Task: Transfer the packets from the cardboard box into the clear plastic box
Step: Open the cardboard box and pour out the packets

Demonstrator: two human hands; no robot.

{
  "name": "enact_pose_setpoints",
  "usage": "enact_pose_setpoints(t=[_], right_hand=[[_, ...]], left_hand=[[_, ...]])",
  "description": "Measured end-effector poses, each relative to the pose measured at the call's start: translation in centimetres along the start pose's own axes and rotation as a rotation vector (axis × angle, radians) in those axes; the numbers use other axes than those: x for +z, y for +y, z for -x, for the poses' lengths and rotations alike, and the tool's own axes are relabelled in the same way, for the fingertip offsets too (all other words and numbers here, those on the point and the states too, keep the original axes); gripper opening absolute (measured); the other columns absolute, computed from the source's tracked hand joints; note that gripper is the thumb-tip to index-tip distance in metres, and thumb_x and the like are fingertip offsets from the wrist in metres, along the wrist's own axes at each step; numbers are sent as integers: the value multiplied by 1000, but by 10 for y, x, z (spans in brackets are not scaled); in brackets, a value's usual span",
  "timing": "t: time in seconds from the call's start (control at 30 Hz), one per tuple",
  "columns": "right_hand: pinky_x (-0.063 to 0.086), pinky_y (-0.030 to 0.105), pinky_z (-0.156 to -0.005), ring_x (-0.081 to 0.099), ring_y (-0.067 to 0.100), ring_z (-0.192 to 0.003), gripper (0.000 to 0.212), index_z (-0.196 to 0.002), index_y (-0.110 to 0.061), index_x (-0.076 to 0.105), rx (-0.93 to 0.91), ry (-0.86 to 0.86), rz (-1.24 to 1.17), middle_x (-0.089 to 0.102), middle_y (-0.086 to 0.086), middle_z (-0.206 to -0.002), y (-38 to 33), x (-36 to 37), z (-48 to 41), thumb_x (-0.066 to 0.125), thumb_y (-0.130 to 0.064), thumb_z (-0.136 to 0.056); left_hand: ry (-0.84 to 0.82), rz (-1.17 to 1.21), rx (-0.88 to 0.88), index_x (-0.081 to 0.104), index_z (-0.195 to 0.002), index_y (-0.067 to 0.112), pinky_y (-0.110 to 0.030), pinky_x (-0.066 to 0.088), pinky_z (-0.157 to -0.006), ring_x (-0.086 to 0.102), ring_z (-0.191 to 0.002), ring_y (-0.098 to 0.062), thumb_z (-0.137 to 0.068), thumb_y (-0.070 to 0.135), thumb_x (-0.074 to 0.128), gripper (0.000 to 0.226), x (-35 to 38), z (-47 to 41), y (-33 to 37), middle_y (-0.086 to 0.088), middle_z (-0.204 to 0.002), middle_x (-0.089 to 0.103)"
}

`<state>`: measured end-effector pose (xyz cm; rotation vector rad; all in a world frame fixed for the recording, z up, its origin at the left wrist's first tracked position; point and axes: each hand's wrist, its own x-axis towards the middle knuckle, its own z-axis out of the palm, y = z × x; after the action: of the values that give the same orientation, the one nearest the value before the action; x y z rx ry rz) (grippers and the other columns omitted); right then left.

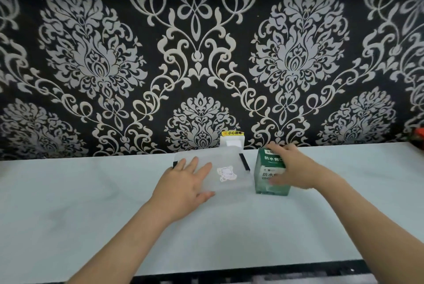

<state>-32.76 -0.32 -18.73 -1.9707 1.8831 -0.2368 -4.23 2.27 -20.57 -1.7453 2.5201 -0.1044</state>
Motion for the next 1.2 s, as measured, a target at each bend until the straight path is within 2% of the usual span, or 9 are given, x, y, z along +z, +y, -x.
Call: enact_pose_setpoints(t=[0.2,0.37,0.47,0.57,0.63,0.7,0.83,0.97,1.2], right_hand=[[51,33,-91,59,20,-102,100,-144,-37,31,-27,216,-377,47,4,-126,11,33,16,88,-26,-63],[52,15,-57,69,2,-78,85,-133,-29,37,-58,193,-844,61,2,-114,0,48,21,82,5,-69],[53,19,-69,63,12,-102,78,-131,-29,45,-59,156,-893,59,4,-122,-7,52,17,86,-9,-68],[53,15,-66,67,5,-87,72,-131,-27,50,-35,155,-926,58,7,-118,-16,50,12,86,-16,-70],[53,14,-68,68,4,-82,66,-133,-29,50,-48,159,-933,59,5,-115,-22,47,7,82,-25,-75],[56,21,-75,71,13,-89,52,-129,-30,55,-93,127,-970,67,8,-113,-28,40,-1,76,-31,-81],[57,29,-80,72,20,-90,24,-113,-27,68,-194,21,-999,75,5,-100,-36,33,-15,63,-34,-92],[54,34,-87,70,24,-97,26,-111,-27,70,-204,-22,-981,74,5,-104,-35,34,-30,61,-42,-91],[51,48,-97,67,29,-102,34,-116,-36,64,-286,-85,-908,64,22,-113,-38,41,-45,63,-51,-86]], left_hand=[[47,-65,-167,11,-151,26,-45,37,-106,27,-140,-38,-96,59,28,66,5,9,14,-13,-157,20],[49,-13,-290,15,-148,26,-56,27,-109,22,-139,-39,-98,46,36,58,12,16,5,-13,-157,19],[-5,-12,-412,18,-145,21,-62,21,-109,25,-137,-41,-96,40,37,56,3,16,-4,-16,-155,22],[-14,27,-483,16,-147,16,-64,10,-112,1,-147,-35,-90,34,43,65,-5,11,-12,-13,-160,5],[190,100,-360,20,-145,16,-56,3,-115,-9,-148,-24,-85,30,47,68,-8,6,-9,-7,-161,-3],[454,373,-114,32,-143,22,-34,9,-115,7,-146,-13,-84,29,48,61,-15,-1,7,1,-160,12],[536,689,137,55,-127,32,-22,34,-106,41,-127,0,-91,35,54,36,-20,-30,43,16,-142,43],[623,811,120,67,-108,23,-18,44,-90,57,-100,1,-83,29,65,27,-6,-52,46,14,-108,64],[763,822,47,72,-94,22,-20,49,-85,63,-93,-1,-78,23,74,16,4,-50,43,15,-100,68]])
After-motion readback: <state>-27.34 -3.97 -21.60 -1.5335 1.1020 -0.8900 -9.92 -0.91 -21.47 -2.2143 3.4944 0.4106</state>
